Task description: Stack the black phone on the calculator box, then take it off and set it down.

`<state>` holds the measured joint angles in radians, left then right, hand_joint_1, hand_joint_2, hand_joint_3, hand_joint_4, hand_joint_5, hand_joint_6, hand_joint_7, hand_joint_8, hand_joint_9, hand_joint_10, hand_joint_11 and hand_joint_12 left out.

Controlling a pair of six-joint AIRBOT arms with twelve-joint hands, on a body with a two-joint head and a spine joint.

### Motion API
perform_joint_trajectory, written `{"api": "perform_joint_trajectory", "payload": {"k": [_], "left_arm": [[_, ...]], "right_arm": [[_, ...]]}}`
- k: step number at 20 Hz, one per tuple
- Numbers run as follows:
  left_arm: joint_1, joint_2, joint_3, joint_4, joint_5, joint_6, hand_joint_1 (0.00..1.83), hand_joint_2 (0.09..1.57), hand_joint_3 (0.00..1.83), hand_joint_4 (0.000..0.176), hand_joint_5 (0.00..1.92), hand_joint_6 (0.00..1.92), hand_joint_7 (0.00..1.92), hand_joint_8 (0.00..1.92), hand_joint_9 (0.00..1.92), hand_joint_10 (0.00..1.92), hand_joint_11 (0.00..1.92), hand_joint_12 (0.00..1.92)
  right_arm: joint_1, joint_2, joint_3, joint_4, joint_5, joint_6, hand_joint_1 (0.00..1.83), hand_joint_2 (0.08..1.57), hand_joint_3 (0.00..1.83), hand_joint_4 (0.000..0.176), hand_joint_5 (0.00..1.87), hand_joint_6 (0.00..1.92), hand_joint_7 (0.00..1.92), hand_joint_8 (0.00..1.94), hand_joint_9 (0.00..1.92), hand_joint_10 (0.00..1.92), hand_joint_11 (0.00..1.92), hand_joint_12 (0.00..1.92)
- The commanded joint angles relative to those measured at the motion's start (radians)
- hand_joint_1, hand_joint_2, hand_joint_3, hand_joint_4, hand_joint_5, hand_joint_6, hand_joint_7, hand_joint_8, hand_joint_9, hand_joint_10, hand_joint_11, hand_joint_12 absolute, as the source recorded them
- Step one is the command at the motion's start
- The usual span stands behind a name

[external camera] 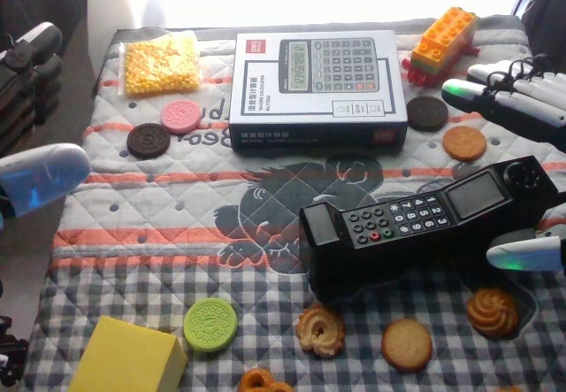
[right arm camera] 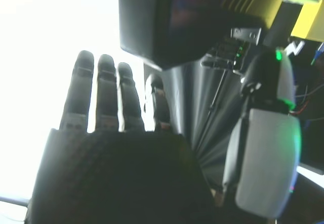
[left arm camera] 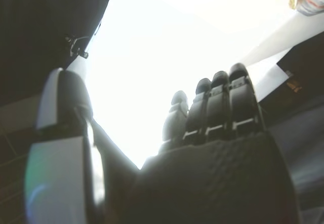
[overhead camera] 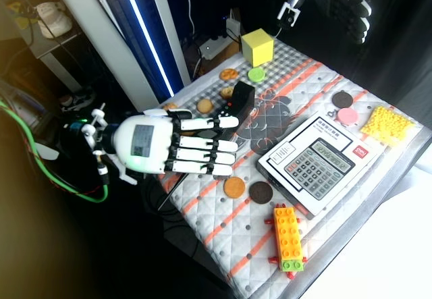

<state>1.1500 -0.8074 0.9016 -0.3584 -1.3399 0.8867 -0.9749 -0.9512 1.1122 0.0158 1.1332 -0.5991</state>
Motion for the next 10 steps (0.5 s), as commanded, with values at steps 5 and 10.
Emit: {"api": "perform_joint_trajectory", "payload": {"k": [5,10], "left_arm": [[-0.007,0.020,-0.001,0.014,-0.246,-0.038,0.43,1.05,0.04,0.115,0.03,0.00,0.00,0.00,0.00,0.00,0.00,0.00],[-0.014,0.013,-0.021,0.040,-0.391,-0.100,0.29,1.17,0.00,0.000,0.20,0.01,0.07,0.01,0.00,0.00,0.00,0.00]], "right_arm": [[-0.037,0.036,-0.041,0.064,0.329,0.005,0.47,0.91,0.02,0.175,0.00,0.00,0.00,0.00,0.00,0.00,0.04,0.02],[-0.137,0.092,-0.110,0.135,0.555,-0.038,0.78,1.06,0.02,0.176,0.00,0.00,0.00,0.00,0.00,0.00,0.00,0.00]]}}
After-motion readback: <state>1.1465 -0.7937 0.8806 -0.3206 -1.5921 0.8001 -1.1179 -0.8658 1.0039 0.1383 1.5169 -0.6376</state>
